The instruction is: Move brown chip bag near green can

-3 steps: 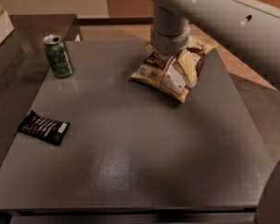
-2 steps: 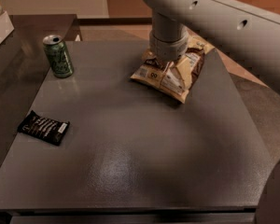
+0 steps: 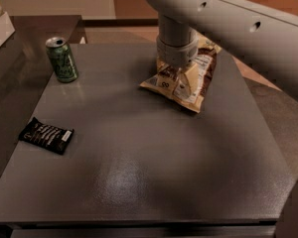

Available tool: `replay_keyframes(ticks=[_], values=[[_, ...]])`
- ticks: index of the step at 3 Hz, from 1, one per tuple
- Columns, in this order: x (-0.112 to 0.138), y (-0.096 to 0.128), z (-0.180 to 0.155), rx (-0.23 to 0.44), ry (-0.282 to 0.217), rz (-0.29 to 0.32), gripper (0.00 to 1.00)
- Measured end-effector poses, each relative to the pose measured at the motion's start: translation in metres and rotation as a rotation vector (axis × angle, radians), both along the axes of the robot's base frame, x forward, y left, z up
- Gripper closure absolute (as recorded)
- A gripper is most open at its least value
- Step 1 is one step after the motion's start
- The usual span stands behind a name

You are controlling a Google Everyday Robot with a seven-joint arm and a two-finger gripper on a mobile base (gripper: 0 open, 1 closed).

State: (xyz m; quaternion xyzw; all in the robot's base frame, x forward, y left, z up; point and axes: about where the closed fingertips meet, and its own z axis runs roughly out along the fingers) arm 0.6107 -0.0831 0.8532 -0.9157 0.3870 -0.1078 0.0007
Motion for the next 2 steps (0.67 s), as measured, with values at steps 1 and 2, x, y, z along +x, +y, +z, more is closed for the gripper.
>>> replay_keyframes(ticks=[1,2], values=[[-0.008,0.009,0.015,0.029,-0.026,0.016,0.87],[-0.025,0.026,0.036,0.068,-0.072,0.070,1.00]])
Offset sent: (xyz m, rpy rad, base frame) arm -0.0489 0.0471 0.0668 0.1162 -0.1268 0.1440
